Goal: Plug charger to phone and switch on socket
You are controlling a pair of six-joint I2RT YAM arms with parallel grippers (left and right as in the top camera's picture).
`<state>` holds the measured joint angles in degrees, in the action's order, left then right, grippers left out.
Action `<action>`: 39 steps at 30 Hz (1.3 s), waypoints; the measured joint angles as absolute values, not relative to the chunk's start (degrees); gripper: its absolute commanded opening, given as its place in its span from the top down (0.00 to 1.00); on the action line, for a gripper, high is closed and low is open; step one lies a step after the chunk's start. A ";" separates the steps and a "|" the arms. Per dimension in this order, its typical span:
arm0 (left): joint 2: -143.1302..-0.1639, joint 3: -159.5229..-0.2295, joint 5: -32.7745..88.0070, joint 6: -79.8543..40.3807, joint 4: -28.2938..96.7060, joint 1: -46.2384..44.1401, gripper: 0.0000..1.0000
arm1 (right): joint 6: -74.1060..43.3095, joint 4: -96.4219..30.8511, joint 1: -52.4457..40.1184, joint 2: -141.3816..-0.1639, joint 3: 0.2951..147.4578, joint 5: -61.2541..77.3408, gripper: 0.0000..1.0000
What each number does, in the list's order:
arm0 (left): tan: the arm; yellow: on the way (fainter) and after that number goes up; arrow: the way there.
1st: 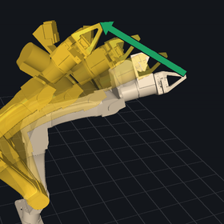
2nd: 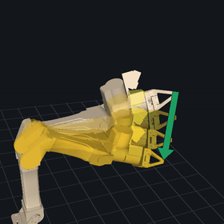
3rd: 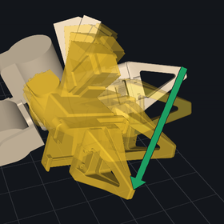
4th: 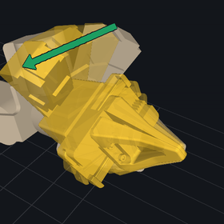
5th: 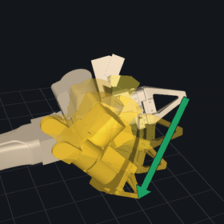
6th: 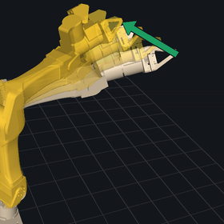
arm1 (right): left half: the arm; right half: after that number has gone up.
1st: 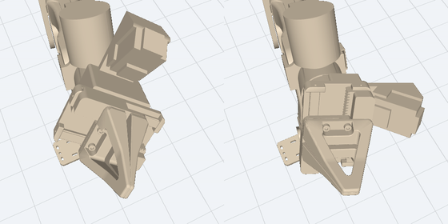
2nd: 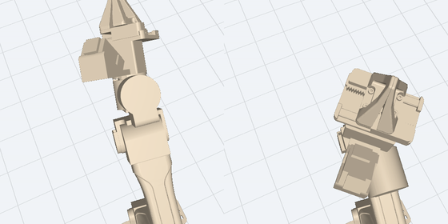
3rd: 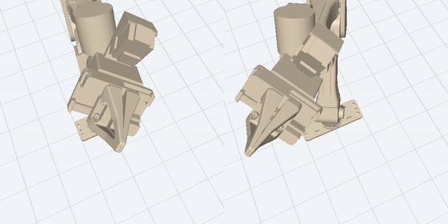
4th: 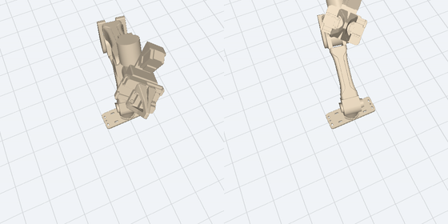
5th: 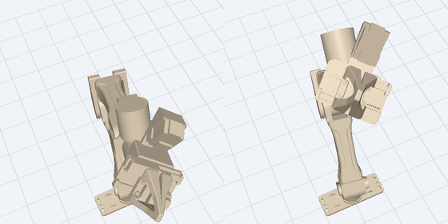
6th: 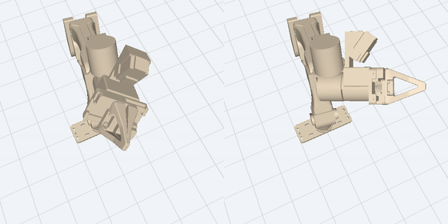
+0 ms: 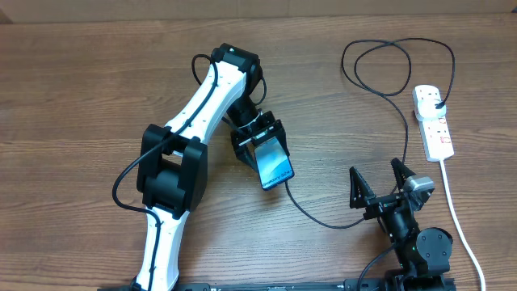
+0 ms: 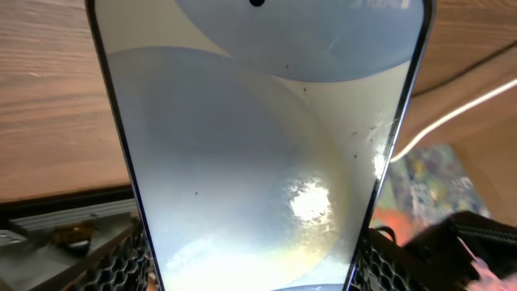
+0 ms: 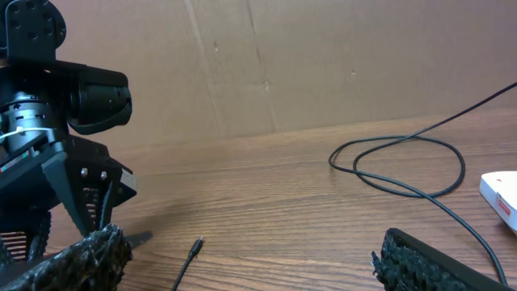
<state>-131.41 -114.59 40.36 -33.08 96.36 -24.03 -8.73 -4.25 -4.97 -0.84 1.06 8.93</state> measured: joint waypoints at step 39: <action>-131.41 -114.61 34.20 -41.17 88.18 -24.01 0.95 | -42.63 -3.55 -4.97 -0.84 1.06 27.83 0.00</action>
<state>-131.41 -114.61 34.20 -41.17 88.18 -24.01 -42.63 -3.55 -4.97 -0.84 1.06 27.83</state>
